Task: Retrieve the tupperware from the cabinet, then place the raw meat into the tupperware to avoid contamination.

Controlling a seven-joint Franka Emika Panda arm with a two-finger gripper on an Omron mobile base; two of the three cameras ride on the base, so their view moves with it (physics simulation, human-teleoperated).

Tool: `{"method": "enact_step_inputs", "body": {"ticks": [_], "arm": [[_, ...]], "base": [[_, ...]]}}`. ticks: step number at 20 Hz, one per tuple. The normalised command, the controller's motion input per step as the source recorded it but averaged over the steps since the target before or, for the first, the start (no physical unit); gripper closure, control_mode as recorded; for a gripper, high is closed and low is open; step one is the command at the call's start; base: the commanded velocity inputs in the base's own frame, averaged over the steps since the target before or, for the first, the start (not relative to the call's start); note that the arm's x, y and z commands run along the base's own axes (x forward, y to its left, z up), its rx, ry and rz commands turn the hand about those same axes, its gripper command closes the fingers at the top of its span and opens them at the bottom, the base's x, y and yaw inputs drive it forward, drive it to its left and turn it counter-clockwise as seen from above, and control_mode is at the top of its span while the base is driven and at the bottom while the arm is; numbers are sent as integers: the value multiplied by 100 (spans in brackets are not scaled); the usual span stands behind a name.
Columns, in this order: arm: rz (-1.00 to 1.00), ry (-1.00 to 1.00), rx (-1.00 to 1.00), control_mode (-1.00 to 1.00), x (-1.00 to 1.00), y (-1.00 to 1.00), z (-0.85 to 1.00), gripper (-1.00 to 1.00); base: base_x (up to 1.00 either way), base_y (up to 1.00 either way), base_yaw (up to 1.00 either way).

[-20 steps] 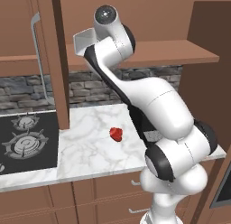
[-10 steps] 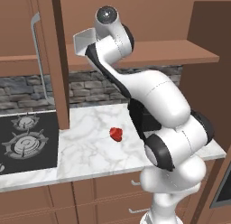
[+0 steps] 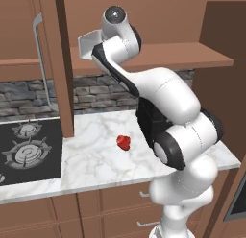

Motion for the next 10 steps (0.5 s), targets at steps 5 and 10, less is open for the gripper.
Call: {"method": "enact_step_inputs", "body": {"ticks": [5, 10], "arm": [[20, 5, 0, -100, 15, -13, 0, -100], [16, 1, 1, -100, 9, -27, -1, -100]], "base": [[0, 0, 0], [0, 0, 0]]}}
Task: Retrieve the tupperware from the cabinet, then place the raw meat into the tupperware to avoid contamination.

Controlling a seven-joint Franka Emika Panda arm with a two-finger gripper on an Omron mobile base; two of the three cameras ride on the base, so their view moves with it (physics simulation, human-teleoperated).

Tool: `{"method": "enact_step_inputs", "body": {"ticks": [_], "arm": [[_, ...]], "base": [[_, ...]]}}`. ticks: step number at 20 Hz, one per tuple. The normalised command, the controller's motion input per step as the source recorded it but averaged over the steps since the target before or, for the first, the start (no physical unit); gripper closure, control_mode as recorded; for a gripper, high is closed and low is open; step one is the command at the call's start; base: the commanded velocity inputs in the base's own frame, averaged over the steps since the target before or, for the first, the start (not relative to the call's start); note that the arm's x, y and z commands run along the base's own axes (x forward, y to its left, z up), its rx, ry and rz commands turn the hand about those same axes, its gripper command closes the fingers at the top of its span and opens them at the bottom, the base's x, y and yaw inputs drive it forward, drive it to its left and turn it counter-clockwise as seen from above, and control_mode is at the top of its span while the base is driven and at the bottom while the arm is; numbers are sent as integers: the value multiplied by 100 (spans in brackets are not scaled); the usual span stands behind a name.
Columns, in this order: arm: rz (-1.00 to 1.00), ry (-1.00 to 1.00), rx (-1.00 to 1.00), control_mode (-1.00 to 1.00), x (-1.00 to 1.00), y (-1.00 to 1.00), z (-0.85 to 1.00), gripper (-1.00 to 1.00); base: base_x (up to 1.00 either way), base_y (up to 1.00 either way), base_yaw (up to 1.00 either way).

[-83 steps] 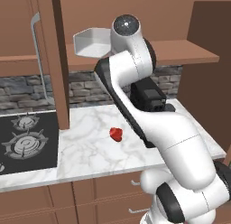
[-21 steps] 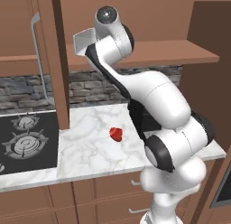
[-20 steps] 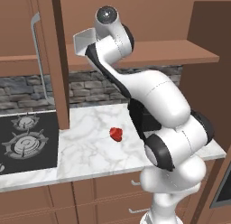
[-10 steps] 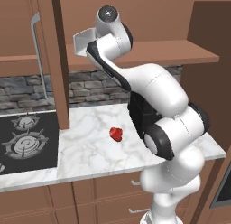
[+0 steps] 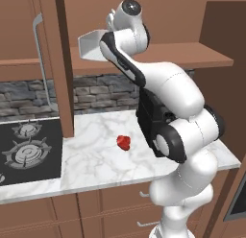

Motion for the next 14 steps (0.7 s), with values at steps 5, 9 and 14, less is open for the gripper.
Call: {"method": "enact_step_inputs", "body": {"ticks": [5, 9, 14], "arm": [[13, 0, 0, -100, 6, -16, 0, -100], [32, -1, 4, -100, 26, -31, 0, -100], [38, 0, 5, -100, 22, -22, 0, -100]], "base": [[0, 0, 0], [0, 0, 0], [0, 0, 0]]}}
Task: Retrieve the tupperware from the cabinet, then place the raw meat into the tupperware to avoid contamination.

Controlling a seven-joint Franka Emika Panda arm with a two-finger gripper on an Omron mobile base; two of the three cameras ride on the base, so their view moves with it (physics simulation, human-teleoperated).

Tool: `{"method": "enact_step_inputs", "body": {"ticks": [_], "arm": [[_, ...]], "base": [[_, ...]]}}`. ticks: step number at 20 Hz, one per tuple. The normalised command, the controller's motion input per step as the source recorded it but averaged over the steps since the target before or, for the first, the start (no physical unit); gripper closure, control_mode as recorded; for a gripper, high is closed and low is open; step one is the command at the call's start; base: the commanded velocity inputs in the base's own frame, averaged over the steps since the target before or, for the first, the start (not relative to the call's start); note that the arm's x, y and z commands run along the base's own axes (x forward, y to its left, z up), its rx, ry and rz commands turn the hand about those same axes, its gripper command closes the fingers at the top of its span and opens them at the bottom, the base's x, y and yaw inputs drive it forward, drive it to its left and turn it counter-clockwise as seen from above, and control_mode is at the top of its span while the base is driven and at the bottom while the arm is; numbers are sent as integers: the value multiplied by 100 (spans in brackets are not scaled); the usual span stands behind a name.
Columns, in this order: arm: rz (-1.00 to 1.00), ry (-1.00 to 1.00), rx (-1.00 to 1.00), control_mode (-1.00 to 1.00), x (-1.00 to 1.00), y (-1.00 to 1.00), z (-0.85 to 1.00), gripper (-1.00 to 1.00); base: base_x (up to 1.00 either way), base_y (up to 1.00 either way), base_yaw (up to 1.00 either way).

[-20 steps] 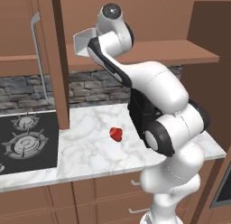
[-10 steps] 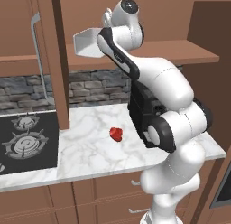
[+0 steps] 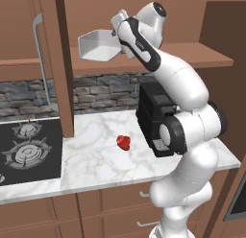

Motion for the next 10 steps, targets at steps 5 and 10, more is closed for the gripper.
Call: {"method": "enact_step_inputs", "body": {"ticks": [5, 10], "arm": [[21, 0, 1, -100, 10, -7, 0, -100], [13, 1, 0, -100, 13, 0, 17, -100]], "base": [[0, 0, 0], [0, 0, 0]]}}
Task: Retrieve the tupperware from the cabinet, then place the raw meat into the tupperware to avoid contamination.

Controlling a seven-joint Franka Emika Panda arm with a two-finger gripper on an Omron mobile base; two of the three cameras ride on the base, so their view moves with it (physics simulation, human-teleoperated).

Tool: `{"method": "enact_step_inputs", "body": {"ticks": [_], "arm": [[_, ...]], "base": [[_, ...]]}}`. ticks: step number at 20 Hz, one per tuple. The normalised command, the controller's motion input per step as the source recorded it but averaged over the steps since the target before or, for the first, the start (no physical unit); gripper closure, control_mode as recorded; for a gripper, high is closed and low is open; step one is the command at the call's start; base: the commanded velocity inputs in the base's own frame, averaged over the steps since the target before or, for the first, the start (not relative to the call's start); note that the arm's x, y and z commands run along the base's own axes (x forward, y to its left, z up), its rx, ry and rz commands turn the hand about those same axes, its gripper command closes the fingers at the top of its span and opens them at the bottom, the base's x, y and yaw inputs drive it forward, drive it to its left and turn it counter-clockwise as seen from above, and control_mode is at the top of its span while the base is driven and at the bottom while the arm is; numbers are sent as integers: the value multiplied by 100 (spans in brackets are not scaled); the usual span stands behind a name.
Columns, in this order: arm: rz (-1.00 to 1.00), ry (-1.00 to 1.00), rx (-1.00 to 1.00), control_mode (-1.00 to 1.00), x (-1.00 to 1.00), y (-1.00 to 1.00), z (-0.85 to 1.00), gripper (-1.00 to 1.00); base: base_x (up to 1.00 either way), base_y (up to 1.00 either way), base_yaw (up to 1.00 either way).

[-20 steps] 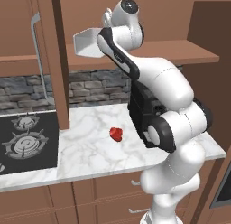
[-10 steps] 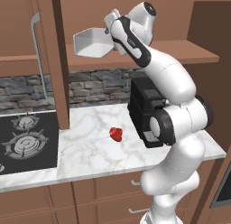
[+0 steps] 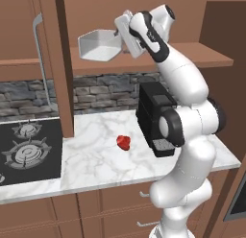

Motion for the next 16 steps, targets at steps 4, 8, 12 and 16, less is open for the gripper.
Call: {"method": "enact_step_inputs", "body": {"ticks": [4, 8, 12, 16], "arm": [[14, 0, 0, -100, 9, 0, 21, -100], [17, 0, 0, -100, 17, 0, 10, -100], [15, 1, 0, -100, 10, 0, 0, -100], [14, 4, 0, -100, 7, 0, 0, -100]], "base": [[0, 0, 0], [0, 0, 0], [0, 0, 0], [0, 0, 0]]}}
